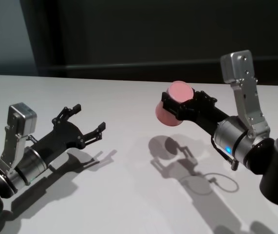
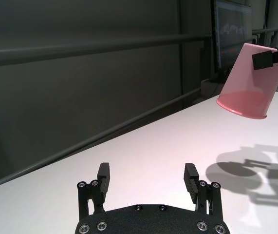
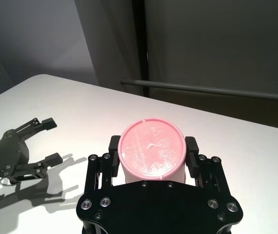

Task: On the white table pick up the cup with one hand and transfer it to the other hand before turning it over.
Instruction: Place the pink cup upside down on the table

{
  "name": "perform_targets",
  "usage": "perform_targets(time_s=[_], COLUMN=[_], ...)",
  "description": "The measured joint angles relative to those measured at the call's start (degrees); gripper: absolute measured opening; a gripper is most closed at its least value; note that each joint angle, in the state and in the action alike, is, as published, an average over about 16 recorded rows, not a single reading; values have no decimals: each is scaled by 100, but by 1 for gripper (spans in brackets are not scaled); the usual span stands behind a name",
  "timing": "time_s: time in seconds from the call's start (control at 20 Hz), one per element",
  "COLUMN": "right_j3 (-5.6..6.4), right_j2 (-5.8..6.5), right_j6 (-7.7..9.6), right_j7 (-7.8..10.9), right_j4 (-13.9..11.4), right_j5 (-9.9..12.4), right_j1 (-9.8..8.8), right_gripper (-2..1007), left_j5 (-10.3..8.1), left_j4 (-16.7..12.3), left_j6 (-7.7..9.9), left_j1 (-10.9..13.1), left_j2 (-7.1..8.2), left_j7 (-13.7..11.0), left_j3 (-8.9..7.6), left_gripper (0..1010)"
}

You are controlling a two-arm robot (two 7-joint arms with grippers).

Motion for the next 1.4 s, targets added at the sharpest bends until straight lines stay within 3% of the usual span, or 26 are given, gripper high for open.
perform_targets(time_s=[0.95,1.4], right_j3=[-310,-378], right_j2=[-277,-350], right_j6=[478,663], right_j7=[135,187], right_j4=[663,883], right_j5=[-409,-600], right_j1=[51,46], right_gripper=[769,769], left_j5=[0,0], left_j4=[0,0], left_j6=[0,0], left_j1=[0,0], left_j2=[0,0], left_j7=[0,0], left_j3=[0,0], left_gripper=[1003,1003])
